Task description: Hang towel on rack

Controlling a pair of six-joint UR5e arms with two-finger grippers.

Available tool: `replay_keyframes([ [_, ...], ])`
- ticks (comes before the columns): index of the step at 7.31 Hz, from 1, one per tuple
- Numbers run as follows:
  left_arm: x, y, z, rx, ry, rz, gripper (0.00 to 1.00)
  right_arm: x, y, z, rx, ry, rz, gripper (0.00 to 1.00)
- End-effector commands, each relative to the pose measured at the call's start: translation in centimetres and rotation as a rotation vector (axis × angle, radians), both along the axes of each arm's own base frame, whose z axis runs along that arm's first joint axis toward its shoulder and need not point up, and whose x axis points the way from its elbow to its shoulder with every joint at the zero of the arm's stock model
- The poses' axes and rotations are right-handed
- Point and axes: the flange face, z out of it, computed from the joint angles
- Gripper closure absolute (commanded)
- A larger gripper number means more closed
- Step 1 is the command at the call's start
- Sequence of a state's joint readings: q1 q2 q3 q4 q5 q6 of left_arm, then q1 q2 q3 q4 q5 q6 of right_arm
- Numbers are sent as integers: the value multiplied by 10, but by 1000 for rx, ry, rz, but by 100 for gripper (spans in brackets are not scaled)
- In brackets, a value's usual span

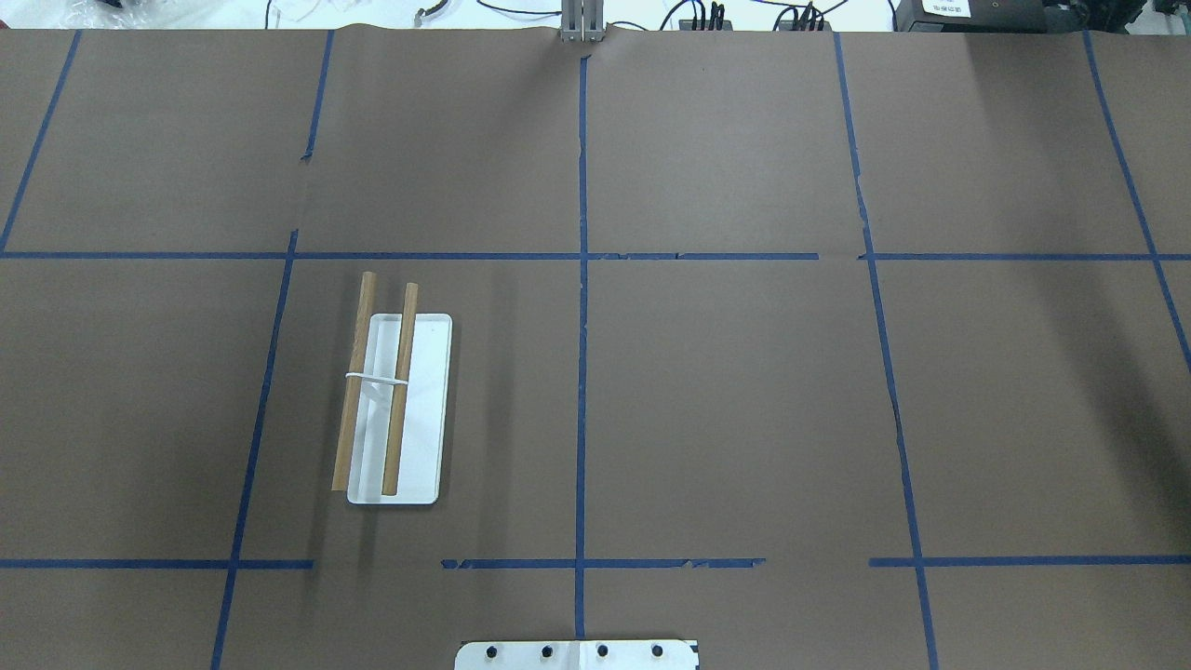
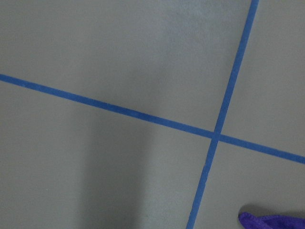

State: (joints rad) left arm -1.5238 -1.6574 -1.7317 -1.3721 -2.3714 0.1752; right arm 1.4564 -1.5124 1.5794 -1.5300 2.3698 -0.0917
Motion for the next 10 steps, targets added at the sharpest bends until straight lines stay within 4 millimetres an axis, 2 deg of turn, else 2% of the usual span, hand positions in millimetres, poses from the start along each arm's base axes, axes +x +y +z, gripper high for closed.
replay_keyframes([
  [1, 5, -12, 8, 11, 8, 7, 0, 5, 63, 25, 24, -32, -3, 0],
  [2, 6, -15, 21, -1, 10, -2, 0, 8, 79, 24, 41, -26, 32, 0],
  [3, 6, -16, 20, 9, 11, -10, 0, 19, 80, 53, -23, 122, 110, 0],
  [4, 6, -18, 14, 45, 12, -14, 0, 31, 83, 98, -10, 262, 114, 0],
  [5, 7, -21, 17, 73, 14, -12, 0, 34, 86, 145, 41, 257, 29, 5],
  [7, 7, -26, 16, 101, 21, -48, 0, 26, 66, 208, -34, 177, -37, 9],
  [8, 7, -25, 14, 100, 22, -56, 0, 25, 57, 223, -6, 167, -70, 10],
  [9, 7, -26, 17, 96, 21, -55, 0, 24, 57, 223, -7, 161, -71, 21],
  [10, 7, -25, 16, 98, 22, -55, 0, 24, 56, 222, -5, 161, -69, 79],
])
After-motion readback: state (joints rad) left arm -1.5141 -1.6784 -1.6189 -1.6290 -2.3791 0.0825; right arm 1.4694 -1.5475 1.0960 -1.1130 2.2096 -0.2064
